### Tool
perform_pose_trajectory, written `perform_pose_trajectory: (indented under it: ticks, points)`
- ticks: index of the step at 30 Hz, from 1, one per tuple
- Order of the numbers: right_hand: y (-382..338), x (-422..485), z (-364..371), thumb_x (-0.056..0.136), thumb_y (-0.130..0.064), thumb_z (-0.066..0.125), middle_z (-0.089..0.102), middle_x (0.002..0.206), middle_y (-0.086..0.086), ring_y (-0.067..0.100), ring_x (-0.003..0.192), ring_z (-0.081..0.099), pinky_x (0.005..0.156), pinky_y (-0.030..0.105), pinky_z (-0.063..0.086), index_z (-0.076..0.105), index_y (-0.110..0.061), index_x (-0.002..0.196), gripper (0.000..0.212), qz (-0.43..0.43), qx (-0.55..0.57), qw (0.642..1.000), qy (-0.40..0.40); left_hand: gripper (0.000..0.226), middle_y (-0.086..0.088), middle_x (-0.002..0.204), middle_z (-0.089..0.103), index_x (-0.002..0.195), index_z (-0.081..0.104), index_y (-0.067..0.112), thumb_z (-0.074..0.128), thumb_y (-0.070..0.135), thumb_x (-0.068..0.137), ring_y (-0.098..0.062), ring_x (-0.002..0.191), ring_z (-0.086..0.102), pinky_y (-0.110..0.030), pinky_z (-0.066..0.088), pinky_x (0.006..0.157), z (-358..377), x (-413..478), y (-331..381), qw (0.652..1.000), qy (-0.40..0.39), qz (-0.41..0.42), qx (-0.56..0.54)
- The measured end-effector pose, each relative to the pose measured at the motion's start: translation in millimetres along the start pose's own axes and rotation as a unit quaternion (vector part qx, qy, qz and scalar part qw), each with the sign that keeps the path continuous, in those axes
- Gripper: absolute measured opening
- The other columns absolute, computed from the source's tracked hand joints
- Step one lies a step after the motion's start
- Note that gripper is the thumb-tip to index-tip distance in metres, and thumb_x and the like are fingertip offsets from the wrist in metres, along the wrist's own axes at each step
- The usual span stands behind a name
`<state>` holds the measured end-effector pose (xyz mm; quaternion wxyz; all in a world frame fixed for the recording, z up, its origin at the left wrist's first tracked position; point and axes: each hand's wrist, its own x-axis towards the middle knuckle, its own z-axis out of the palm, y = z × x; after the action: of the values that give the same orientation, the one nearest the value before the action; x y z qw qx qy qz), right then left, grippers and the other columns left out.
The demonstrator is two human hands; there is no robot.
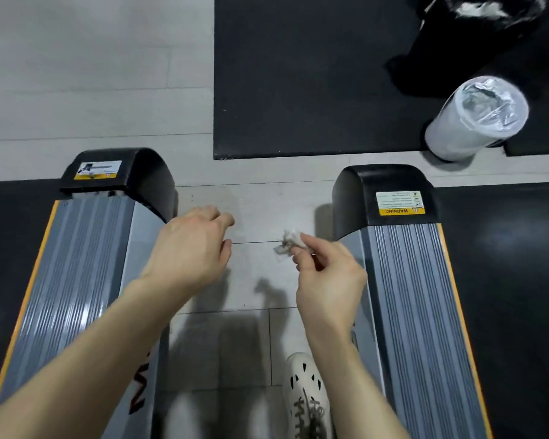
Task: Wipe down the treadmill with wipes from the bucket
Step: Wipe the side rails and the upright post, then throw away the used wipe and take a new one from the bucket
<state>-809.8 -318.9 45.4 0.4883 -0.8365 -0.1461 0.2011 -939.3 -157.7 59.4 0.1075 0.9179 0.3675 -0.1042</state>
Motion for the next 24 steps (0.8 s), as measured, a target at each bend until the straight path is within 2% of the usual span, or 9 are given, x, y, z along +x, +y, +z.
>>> perform_pose_trajectory:
  ticks: [7,8,9,11,12,15,18,21,24]
  points:
    - [-18,93,-29,0.089,-0.014,0.084,0.072,0.087,-0.010,0.001,0.081,0.069,0.075,0.009,0.049,0.085,-0.023,0.101,0.015,0.010,-0.051,0.998,0.047,0.037,0.006,0.131,0.063,0.138,0.062,0.025,0.053,0.037,0.104,-0.023,0.119,0.061,-0.041,0.054,0.084,-61,79,26,0.999,-0.011,0.030,0.030]
    - [-21,109,-31,0.090,-0.014,0.084,0.072,0.087,-0.010,0.001,0.082,0.069,0.076,0.009,0.049,0.085,-0.022,0.102,0.014,0.009,-0.055,0.997,0.052,0.037,0.006,0.132,0.062,0.139,0.062,0.025,0.052,0.037,0.105,-0.023,0.120,0.060,-0.041,0.053,0.087,-68,91,31,0.999,-0.015,0.037,0.030]
    - [-25,124,-32,0.092,-0.015,0.082,0.073,0.088,-0.010,0.003,0.081,0.070,0.079,0.014,0.053,0.085,-0.022,0.103,0.014,0.008,-0.057,0.997,0.056,0.038,0.006,0.133,0.062,0.139,0.062,0.025,0.051,0.038,0.105,-0.023,0.120,0.060,-0.041,0.052,0.090,-74,104,36,0.998,-0.019,0.048,0.031]
    - [-30,153,-32,0.096,-0.016,0.075,0.073,0.092,-0.007,0.009,0.080,0.073,0.080,0.032,0.060,0.084,-0.023,0.107,0.015,0.012,-0.056,0.997,0.058,0.038,0.005,0.134,0.062,0.140,0.061,0.025,0.050,0.037,0.106,-0.023,0.121,0.059,-0.040,0.049,0.093,-85,133,43,0.996,-0.026,0.070,0.038]
    - [-34,166,-32,0.097,-0.015,0.073,0.073,0.092,-0.006,0.014,0.080,0.074,0.080,0.035,0.061,0.084,-0.022,0.108,0.017,0.012,-0.062,0.996,0.064,0.037,0.004,0.133,0.062,0.139,0.061,0.024,0.051,0.037,0.106,-0.024,0.121,0.059,-0.040,0.049,0.093,-91,149,45,0.996,-0.026,0.080,0.041]
    - [-45,207,-30,0.099,-0.009,0.068,0.073,0.091,-0.004,0.016,0.079,0.074,0.080,0.031,0.059,0.083,-0.019,0.109,0.021,0.030,-0.076,0.993,0.090,0.033,0.002,0.126,0.064,0.133,0.065,0.022,0.054,0.035,0.104,-0.026,0.115,0.060,-0.040,0.048,0.088,-105,203,45,0.993,-0.013,0.103,0.049]
    - [-57,252,-28,0.099,-0.009,0.068,0.072,0.098,-0.003,0.018,0.083,0.074,0.087,0.037,0.060,0.082,-0.020,0.110,0.021,0.056,-0.081,0.990,0.097,0.027,0.000,0.114,0.067,0.123,0.070,0.021,0.061,0.031,0.099,-0.028,0.105,0.062,-0.040,0.050,0.080,-122,264,48,0.988,0.003,0.143,0.060]
    - [-75,293,-25,0.100,-0.009,0.067,0.065,0.108,-0.005,0.014,0.085,0.068,0.087,0.026,0.052,0.079,-0.021,0.116,0.023,0.092,-0.099,0.986,0.096,0.026,-0.002,0.110,0.069,0.121,0.071,0.020,0.066,0.028,0.097,-0.029,0.099,0.064,-0.042,0.053,0.077,-142,322,63,0.982,0.002,0.184,0.048]
    - [-100,322,-23,0.100,-0.009,0.065,0.058,0.113,-0.008,0.004,0.086,0.064,0.084,0.018,0.048,0.078,-0.030,0.117,0.029,0.118,-0.072,0.985,0.103,0.031,0.003,0.112,0.069,0.126,0.070,0.024,0.069,0.031,0.096,-0.025,0.101,0.066,-0.041,0.058,0.079,-162,363,87,0.970,-0.020,0.242,0.017]
